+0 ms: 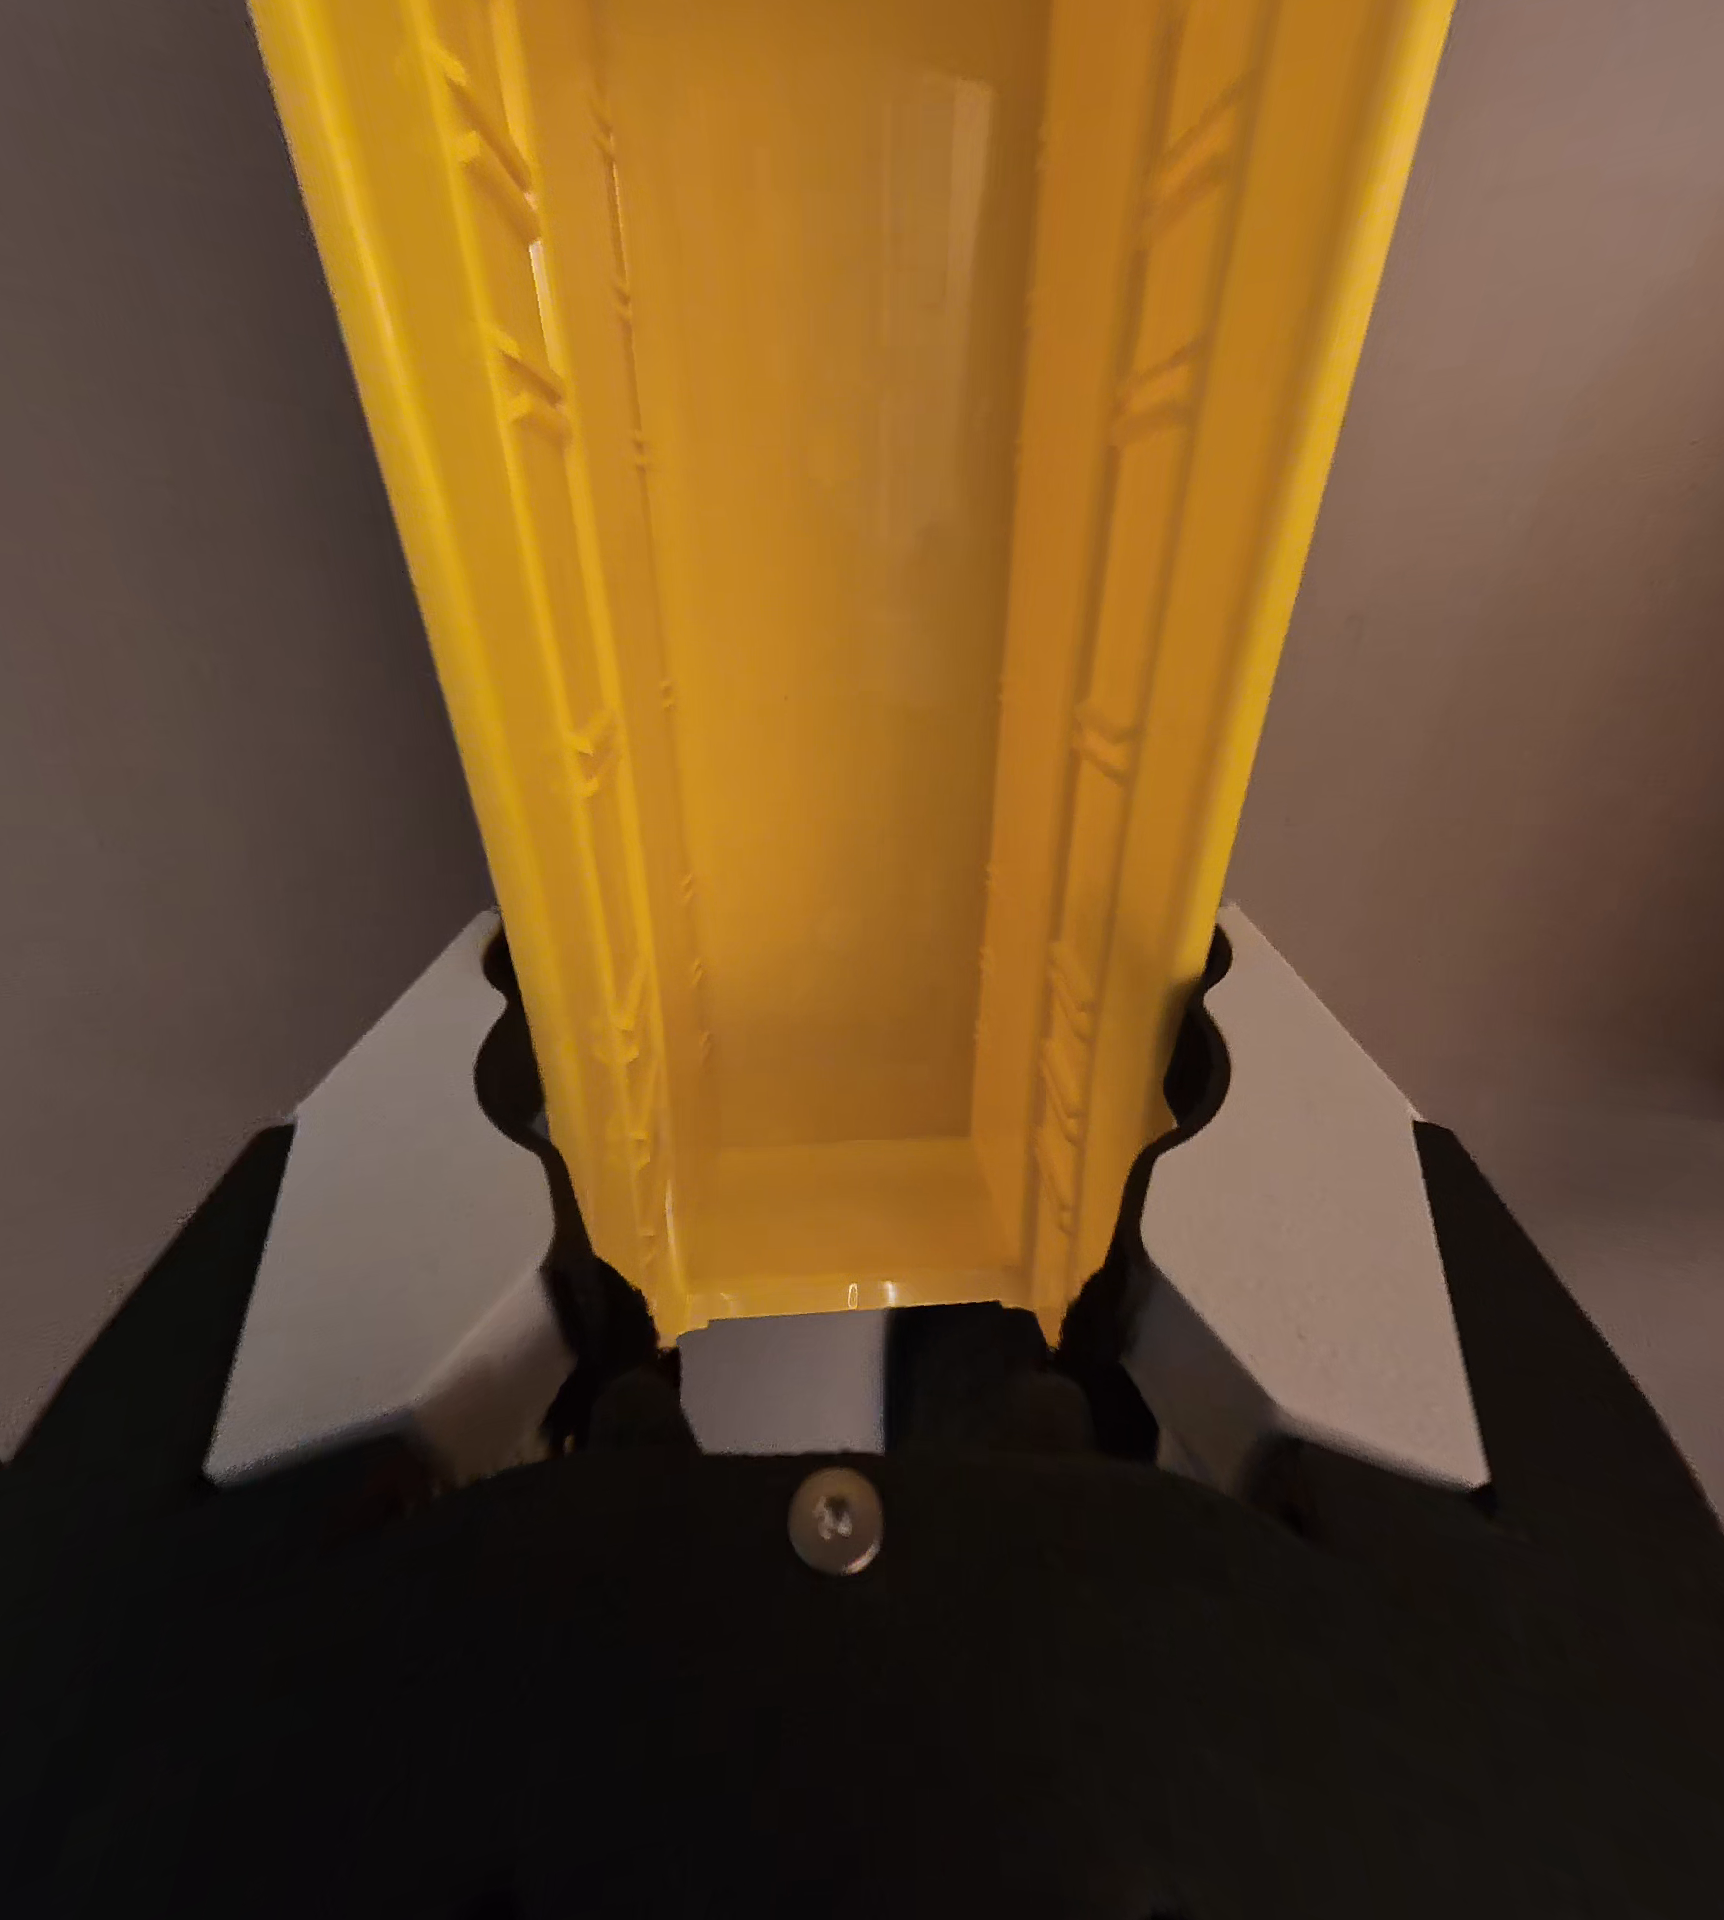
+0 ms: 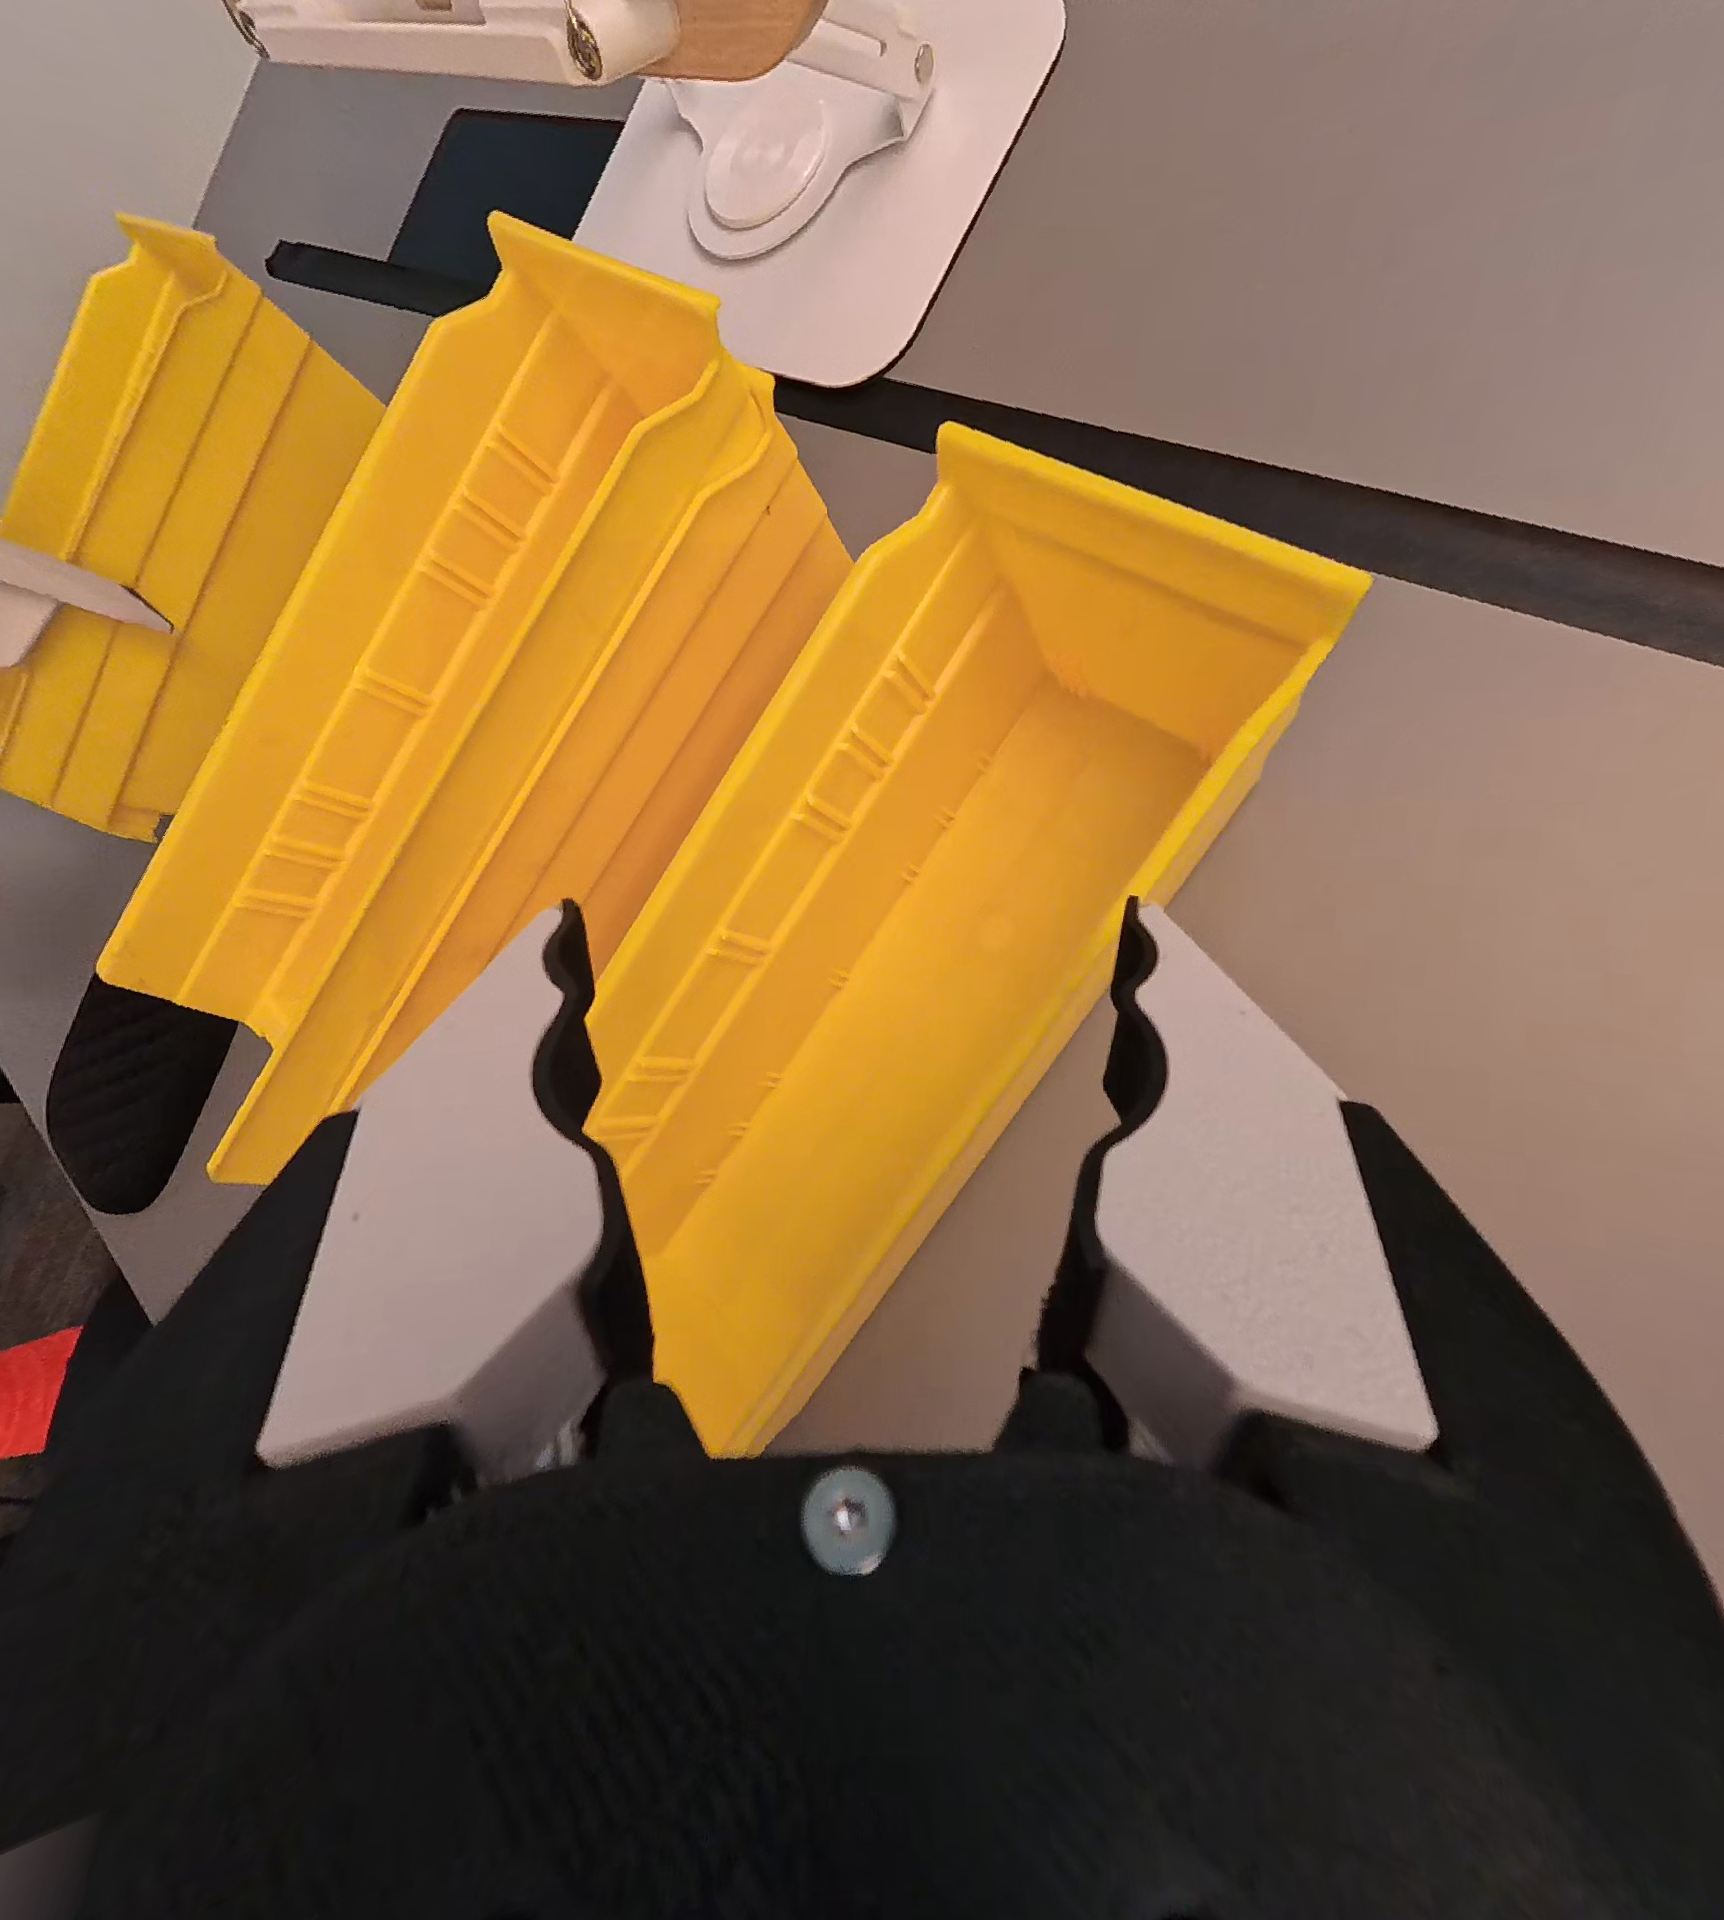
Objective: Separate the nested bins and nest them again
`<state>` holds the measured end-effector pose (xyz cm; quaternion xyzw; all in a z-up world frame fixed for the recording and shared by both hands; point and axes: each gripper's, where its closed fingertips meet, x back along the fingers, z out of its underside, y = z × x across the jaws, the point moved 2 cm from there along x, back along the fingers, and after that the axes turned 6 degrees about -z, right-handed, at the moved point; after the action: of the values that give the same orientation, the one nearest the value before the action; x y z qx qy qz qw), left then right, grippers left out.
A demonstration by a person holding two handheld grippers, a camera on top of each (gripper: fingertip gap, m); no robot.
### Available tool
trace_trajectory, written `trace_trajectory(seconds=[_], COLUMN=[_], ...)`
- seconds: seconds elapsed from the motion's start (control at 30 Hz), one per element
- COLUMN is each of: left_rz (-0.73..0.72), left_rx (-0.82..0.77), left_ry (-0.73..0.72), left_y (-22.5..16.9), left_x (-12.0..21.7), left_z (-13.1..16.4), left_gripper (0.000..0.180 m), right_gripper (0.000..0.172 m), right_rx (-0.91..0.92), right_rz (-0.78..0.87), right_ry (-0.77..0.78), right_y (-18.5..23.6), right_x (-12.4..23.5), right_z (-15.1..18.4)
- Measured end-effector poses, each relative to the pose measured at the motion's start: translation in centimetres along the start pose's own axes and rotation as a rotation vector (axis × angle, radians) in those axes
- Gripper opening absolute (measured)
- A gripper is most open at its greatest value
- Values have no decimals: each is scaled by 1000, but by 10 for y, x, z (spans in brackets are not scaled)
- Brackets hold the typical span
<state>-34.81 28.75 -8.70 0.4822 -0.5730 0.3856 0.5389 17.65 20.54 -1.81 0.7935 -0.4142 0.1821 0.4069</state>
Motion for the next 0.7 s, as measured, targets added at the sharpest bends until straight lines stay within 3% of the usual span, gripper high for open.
trace_trajectory(seconds=[0.43, 0.7], left_rz=[-41, -98], left_rx=[-88, -220], left_ry=[31, 179], left_y=[-16, -30], left_x=[21, 14], left_z=[1, 23], left_gripper=[119, 127], right_gripper=[100, 100], right_rx=[2, 2], right_rz=[-10, -17], right_ry=[3, -2], right_y=[1, 3], right_x=[1, 3], right_z=[0, 0])
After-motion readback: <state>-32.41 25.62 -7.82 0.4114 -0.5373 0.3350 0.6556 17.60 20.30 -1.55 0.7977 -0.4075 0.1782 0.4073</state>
